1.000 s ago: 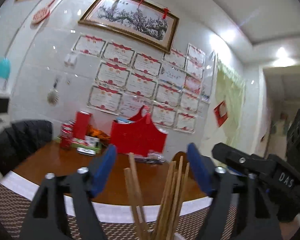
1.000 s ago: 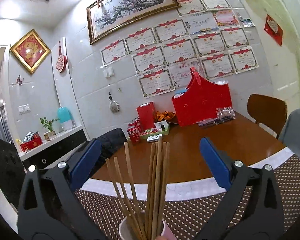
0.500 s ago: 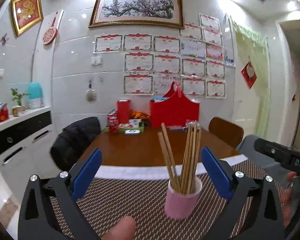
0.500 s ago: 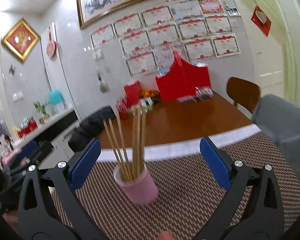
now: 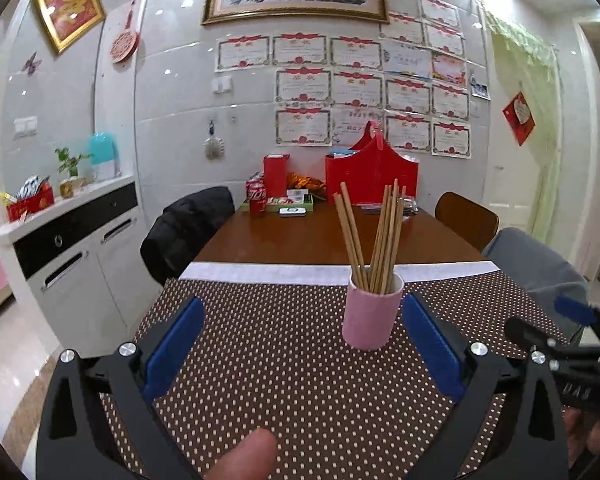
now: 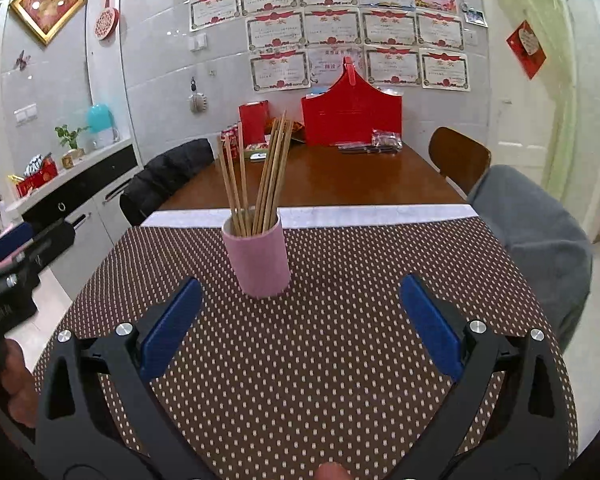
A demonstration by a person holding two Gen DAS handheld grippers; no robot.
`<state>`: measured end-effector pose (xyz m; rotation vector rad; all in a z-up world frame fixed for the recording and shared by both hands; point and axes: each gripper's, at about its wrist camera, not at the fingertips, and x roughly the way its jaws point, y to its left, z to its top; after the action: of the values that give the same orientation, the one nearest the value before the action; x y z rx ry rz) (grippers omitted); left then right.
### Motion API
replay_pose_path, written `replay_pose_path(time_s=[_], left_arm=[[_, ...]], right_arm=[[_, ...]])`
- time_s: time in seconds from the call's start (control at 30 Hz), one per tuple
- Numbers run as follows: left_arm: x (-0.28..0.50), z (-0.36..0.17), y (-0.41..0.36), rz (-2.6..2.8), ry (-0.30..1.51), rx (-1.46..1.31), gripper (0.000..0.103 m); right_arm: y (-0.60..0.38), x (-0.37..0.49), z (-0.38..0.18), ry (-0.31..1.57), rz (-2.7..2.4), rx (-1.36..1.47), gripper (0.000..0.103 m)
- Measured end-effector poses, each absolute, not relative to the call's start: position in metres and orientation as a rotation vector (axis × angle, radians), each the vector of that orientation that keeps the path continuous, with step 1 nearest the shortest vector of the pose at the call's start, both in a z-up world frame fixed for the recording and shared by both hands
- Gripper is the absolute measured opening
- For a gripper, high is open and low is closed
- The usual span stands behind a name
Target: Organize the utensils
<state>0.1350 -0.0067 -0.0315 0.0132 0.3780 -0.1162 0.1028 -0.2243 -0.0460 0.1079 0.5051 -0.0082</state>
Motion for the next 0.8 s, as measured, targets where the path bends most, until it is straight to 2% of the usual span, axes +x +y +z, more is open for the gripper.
replay_pose_path(time_s=[0.4,0.8], left_arm=[[0.086,-0.014,-0.001,-0.083,0.297,0.026,0.098],[0.075,-0.01,-0.009,-0.095,0.298,0.035,0.098]], right_arm=[[-0.198,0.05,-0.022,0.384,-0.061,0.06,0.097],[-0.197,0.048,-0.02,0.38,-0.073,0.079,0.097]])
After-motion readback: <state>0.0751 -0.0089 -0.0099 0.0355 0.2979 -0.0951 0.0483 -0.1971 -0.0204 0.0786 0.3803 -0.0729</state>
